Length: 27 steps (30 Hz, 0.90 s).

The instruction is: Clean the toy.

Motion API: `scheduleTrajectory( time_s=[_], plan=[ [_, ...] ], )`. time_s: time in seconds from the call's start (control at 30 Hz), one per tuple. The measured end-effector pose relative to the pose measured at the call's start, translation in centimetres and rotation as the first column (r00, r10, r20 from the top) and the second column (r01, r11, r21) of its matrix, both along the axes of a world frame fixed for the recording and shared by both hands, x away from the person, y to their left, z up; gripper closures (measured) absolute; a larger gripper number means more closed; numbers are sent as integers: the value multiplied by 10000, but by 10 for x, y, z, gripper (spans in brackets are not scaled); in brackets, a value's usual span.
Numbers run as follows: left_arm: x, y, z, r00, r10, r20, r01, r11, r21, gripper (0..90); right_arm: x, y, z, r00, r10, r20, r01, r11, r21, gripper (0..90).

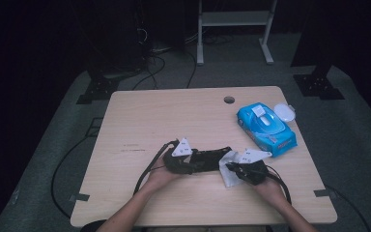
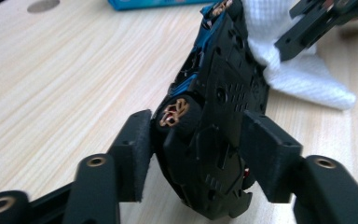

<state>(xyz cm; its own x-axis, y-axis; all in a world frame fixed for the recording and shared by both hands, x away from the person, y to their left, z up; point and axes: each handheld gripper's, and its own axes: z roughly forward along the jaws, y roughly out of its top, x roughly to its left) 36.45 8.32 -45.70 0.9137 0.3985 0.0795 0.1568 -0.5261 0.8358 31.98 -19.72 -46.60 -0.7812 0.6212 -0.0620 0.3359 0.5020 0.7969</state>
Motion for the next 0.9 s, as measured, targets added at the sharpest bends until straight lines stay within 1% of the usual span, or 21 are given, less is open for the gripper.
scheduleTrajectory(
  time_s=[0.03, 0.07, 0.1, 0.13, 0.17, 0.23, 0.27, 0.3, 0.33, 0.37, 0.47, 0.5, 0.53, 0.57, 0.6, 0.63, 0.67, 0.73, 0.77, 0.83, 0.9],
  plan=[
    [0, 1, 0, 10000, -54, 3, 54, 9999, -88, 519, 0, -1, -1, 10000, -4, -34, 3, 10000, -41, 869],
    [0, 0, -1, 9998, -180, -112, 179, 9998, -76, 532, 0, -1, -2, 10000, -2, -72, 1, 10000, -61, 869],
    [0, -1, -2, 9994, -324, -138, 326, 9994, 84, 530, 1, 1, -5, 9996, 15, -294, -26, 9994, -354, 867],
    [0, -3, -3, 9990, -417, -176, 420, 9989, 205, 530, 1, 1, -5, 9996, 15, -294, -26, 9994, -354, 867],
    [-1, -7, -4, 9984, -532, -166, 539, 9976, 443, 496, 2, 3, -11, 9982, 66, -597, -101, 9982, -596, 867],
    [-1, -8, -4, 9984, -552, -116, 557, 9973, 479, 496, 2, 4, -11, 9982, 95, -593, -131, 9981, -610, 867],
    [0, -10, -4, 9980, -573, -256, 582, 9977, 349, 496, 2, 2, -7, 9988, 33, -487, -49, 9995, -322, 867],
    [0, -10, -4, 9980, -573, -256, 582, 9977, 349, 497, 2, 2, -7, 9988, 33, -487, -49, 9995, -322, 867],
    [0, -10, -4, 9980, -579, -248, 589, 9975, 398, 507, 2, 0, -4, 9989, 14, -472, -16, 10000, -39, 866],
    [1, -9, -5, 9979, -589, -260, 600, 9973, 430, 521, 2, -1, -3, 9989, 16, -458, -16, 10000, 19, 865],
    [0, -9, -5, 9977, -648, -177, 656, 9966, 507, 601, 1, -5, 2, 9989, -23, -475, 45, 9989, 464, 865],
    [0, -9, -5, 9977, -648, -177, 656, 9966, 507, 617, 1, -5, 2, 9989, -23, -475, 45, 9989, 464, 865],
    [1, -8, -4, 9975, -660, -238, 669, 9970, 392, 639, 0, -7, 12, 9994, 23, -352, 6, 9967, 817, 864],
    [1, -8, -4, 9975, -660, -238, 669, 9970, 392, 652, -1, -7, 16, 9997, 34, -248, -10, 9953, 967, 865],
    [1, -8, -4, 9987, -468, -184, 474, 9982, 374, 654, -1, -7, 21, 9998, 68, -170, -47, 9930, 1177, 865],
    [2, -7, -4, 9988, -434, -225, 441, 9985, 328, 655, -2, -6, 27, 10000, 88, -20, -85, 9909, 1341, 865],
    [3, -6, -5, 9985, -420, -357, 428, 9988, 224, 657, -1, -3, 32, 9999, 124, 45, -129, 9889, 1480, 865],
    [3, -6, -5, 9986, -387, -353, 394, 9990, 215, 658, 2, 4, 41, 9998, 170, 140, -191, 9850, 1715, 865],
    [3, -6, -5, 9986, -387, -353, 394, 9990, 215, 658, 2, 4, 41, 9998, 170, 140, -191, 9850, 1715, 865],
    [3, -7, -5, 9987, -391, -316, 398, 9990, 219, 658, 12, 21, 49, 9997, 251, 43, -255, 9809, 1930, 865],
    [3, -7, -5, 9988, -393, -289, 400, 9989, 258, 657, 18, 37, 49, 9992, 376, -97, -351, 9817, 1869, 865]
  ],
)
